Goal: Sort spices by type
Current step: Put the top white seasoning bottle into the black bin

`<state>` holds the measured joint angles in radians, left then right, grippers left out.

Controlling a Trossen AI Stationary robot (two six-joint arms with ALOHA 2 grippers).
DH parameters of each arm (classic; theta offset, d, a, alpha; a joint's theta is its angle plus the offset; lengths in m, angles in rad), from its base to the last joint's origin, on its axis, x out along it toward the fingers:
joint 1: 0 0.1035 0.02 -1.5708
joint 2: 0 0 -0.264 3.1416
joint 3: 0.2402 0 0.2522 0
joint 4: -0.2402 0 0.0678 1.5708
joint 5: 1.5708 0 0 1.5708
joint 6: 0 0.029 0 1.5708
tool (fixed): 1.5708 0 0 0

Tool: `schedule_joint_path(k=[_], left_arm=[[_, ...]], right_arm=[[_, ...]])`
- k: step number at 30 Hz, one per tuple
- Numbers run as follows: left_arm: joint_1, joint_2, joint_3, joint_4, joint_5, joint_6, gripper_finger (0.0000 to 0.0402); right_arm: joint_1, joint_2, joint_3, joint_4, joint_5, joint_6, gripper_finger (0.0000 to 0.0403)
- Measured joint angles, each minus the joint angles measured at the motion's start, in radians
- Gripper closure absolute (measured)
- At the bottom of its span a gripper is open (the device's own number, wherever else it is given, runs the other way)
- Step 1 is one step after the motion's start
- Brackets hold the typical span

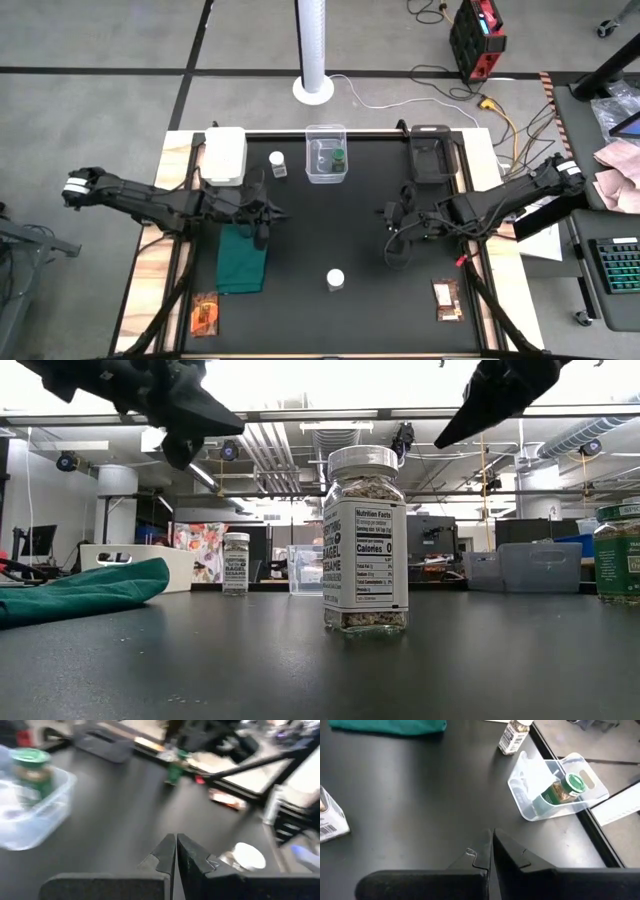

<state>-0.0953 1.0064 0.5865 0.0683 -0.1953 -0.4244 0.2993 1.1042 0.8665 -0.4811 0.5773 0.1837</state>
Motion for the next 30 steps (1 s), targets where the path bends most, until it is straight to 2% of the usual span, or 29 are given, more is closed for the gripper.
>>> schedule_joint_path(k=[4, 8, 11, 13, 17, 21, 27, 30], left_arm=[[0.039, 0.020, 0.139, -0.226, -0.081, 0.044, 0.0400], [0.121, 0.075, 0.297, -0.509, -0.101, 0.142, 0.0400], [0.177, 0.125, 0.379, -0.565, -0.221, 0.200, 0.0400], [0.201, 0.156, 0.413, -0.591, -0.265, 0.238, 0.0400], [0.254, 0.217, 0.447, -0.599, -0.259, 0.371, 0.0400], [0.299, 0.262, 0.445, -0.598, -0.254, 0.394, 0.0400], [0.346, 0.318, 0.416, -0.610, -0.170, 0.442, 0.0400], [0.374, 0.334, 0.412, -0.622, -0.061, 0.512, 0.0400]], right_arm=[[-0.001, -0.003, 0.000, 0.001, 0.001, -0.026, 0.0394], [0.000, -0.002, -0.006, 0.010, 0.032, -0.028, 0.0394], [-0.001, 0.004, -0.019, 0.033, 0.093, -0.028, 0.0394], [-0.001, 0.011, -0.028, 0.045, 0.108, -0.028, 0.0394], [-0.002, 0.012, -0.051, 0.061, 0.108, -0.023, 0.0394], [-0.005, 0.011, -0.091, 0.102, 0.107, -0.027, 0.0394], [-0.015, 0.011, -0.127, 0.129, 0.106, -0.020, 0.0394], [-0.023, 0.010, -0.129, 0.134, 0.105, -0.031, 0.0394]])
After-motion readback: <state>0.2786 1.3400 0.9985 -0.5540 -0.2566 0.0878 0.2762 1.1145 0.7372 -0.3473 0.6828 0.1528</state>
